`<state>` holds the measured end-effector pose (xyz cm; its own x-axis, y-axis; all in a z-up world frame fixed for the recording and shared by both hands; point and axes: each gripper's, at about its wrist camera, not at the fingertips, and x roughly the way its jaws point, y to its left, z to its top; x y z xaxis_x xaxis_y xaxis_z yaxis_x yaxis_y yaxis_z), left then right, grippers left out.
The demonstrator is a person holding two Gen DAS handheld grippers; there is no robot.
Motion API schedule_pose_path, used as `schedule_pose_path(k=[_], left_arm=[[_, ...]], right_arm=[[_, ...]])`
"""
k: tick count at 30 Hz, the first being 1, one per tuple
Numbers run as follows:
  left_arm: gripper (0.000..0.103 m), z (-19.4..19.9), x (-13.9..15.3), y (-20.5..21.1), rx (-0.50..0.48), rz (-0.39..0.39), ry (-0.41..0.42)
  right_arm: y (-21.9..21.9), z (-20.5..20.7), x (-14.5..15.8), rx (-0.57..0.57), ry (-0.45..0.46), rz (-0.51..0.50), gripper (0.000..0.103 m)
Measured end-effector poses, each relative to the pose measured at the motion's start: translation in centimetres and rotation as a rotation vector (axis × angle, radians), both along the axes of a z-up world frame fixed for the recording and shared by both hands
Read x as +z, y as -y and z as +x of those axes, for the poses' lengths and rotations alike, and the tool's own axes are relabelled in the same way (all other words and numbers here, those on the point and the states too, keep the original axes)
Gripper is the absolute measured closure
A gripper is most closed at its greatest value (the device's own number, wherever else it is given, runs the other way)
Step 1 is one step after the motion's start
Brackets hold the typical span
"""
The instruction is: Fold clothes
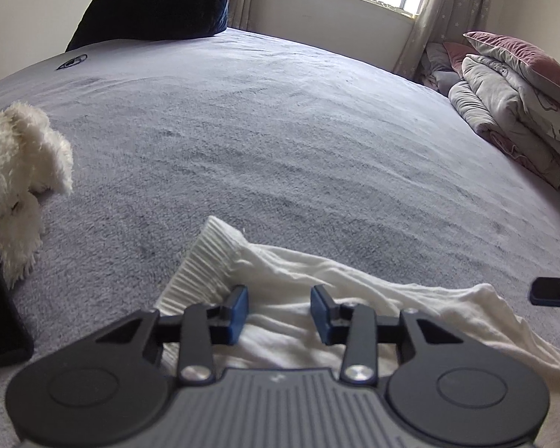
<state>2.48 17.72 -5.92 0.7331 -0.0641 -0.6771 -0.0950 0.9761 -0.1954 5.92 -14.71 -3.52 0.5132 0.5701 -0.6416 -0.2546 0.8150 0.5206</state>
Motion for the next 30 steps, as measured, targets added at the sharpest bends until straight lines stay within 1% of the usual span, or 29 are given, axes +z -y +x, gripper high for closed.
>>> schedule_pose_path(k=[4,8,10,16,19,21,24,28,30], left_arm=[[0.064,-0.3,0.1,-0.6,-0.014,-0.024,0.009],[0.064,-0.4,0.3,-0.8,-0.014,-0.035,0.014],[0.064,-0.4,0.3,-0.8,-0.008,-0.039,0.02],[0.064,-0.3,0.7,-0.6,-0.006,-0.04,0.068],[0.064,0.1,0.4,-0.6,0.003,-0.045,0.053],[0.064,0.3,0.2,-0.6,0.007,-0.038,0.052],[0.064,0.4,0.2,-0.6,0.013,-0.026,0.059],[0.064,0.3,0.1,-0.7,0.023,-0.004,0.071],[0.064,0.3,0.0,-1.0,0.044,0.005,0.064]], right_arm=[[-1.2,1.4,-1.1,0.035,-0.033,0.034,0.075],[-1.5,1.9,-1.4,0.062,-0.035,0.022,0.075],[-1.4,2.1,-1.4,0.069,-0.043,0.034,0.074],[-1.6,2.6,-2.1,0.106,-0.077,0.071,0.074],[-2.2,2.8,-2.7,0.107,-0.078,0.055,0.074],[-2.4,2.8,-3.0,0.103,-0.067,0.07,0.075],[-2.5,2.6,-2.9,0.079,-0.018,0.069,0.099],[-1.9,2.4,-2.7,0.027,0.04,0.074,0.1],[-1.7,2.6,-2.7,-0.001,0.059,0.075,0.1]])
